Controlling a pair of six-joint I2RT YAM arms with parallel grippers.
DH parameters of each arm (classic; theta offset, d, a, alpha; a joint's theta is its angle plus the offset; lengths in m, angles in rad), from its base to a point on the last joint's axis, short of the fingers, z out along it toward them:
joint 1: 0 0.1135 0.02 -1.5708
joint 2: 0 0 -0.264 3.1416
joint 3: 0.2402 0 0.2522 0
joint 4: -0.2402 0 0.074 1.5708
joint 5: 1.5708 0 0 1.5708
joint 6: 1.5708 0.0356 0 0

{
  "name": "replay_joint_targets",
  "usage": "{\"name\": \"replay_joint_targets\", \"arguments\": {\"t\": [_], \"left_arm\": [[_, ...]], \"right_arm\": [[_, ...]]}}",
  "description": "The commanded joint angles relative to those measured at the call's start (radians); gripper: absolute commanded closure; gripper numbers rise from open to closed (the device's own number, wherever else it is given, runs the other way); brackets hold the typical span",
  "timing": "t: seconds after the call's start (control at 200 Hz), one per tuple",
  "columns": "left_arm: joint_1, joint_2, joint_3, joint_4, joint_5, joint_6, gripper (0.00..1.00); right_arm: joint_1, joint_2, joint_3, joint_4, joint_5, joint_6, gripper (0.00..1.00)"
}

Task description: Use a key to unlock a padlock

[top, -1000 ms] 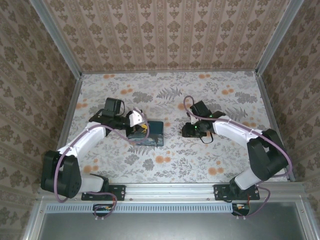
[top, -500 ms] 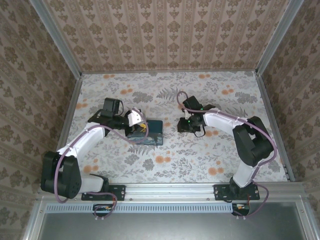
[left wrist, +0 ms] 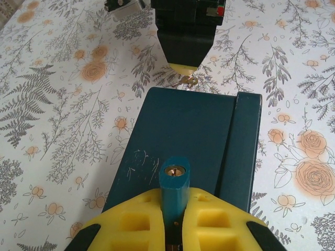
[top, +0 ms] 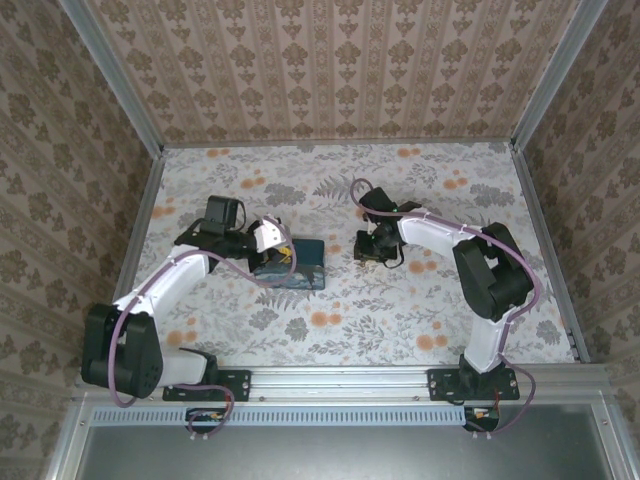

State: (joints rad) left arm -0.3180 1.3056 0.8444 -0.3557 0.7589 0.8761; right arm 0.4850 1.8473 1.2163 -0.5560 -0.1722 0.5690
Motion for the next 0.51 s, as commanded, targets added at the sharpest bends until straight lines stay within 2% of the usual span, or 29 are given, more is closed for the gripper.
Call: {"name": "replay_joint_targets", "arguments": {"t": [0.0,0.095,0.25,0.5], "left_arm": [[0.009,-0.023,0.002,-0.008,0.004,0.017,1.00],[0.010,-0.022,0.001,-0.008,0.002,0.017,1.00],[0.009,-0.023,-0.001,-0.003,0.006,0.016,1.00],[0.008,-0.033,-0.007,0.002,0.004,0.014,1.00]], "right_arm": [[0.016,0.009,0.025,-0.072,0.063,0.019,0.70],[0.021,0.014,0.020,-0.061,0.058,0.028,0.70],[0.026,0.056,0.043,-0.043,0.022,0.028,0.73],[0.027,0.069,0.049,-0.055,0.034,0.028,0.77]]}}
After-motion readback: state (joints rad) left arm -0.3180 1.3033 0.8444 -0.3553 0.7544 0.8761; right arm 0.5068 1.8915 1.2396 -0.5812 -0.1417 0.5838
